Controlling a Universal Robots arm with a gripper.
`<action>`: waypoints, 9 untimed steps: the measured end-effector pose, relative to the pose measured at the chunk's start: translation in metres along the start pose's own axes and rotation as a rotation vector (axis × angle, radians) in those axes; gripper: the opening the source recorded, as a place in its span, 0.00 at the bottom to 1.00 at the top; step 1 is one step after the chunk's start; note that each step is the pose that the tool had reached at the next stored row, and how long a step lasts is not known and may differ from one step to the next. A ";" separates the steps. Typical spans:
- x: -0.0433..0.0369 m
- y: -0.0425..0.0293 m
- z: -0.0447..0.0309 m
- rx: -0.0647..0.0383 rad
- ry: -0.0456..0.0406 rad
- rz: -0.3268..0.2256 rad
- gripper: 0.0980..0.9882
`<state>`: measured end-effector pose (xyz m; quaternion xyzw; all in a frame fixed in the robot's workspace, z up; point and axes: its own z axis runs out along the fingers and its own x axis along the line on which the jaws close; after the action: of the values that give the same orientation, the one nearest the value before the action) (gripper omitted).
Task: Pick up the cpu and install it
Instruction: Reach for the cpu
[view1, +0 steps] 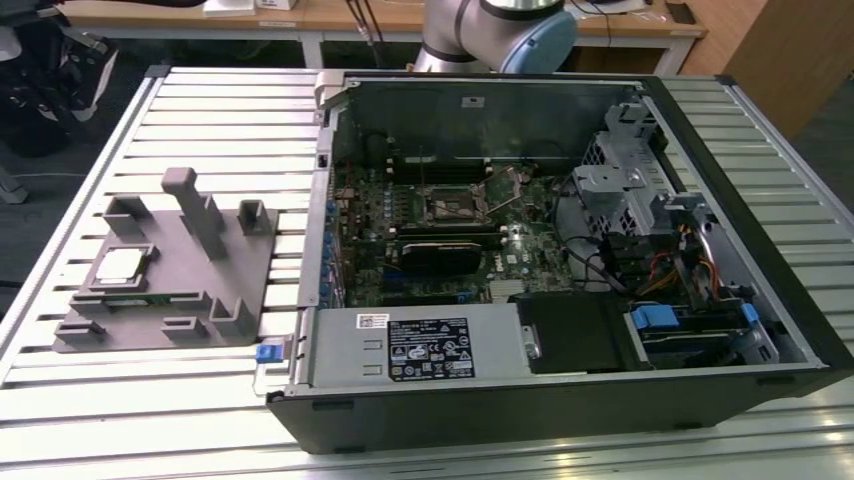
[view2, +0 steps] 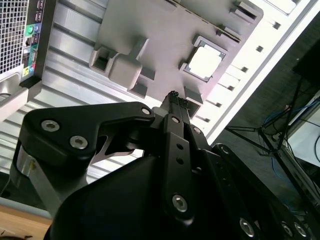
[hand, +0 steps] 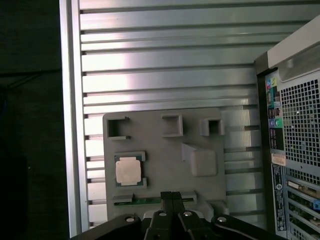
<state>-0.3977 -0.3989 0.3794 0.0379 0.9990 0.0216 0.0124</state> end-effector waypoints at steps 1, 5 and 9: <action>0.0014 -0.0001 0.0001 0.000 -0.0001 0.000 0.01; 0.0075 -0.0006 0.0002 0.000 0.0001 0.000 0.01; 0.0137 -0.0011 0.0004 0.000 0.0002 0.000 0.01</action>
<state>-0.4114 -0.3989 0.3787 0.0379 0.9990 0.0217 0.0123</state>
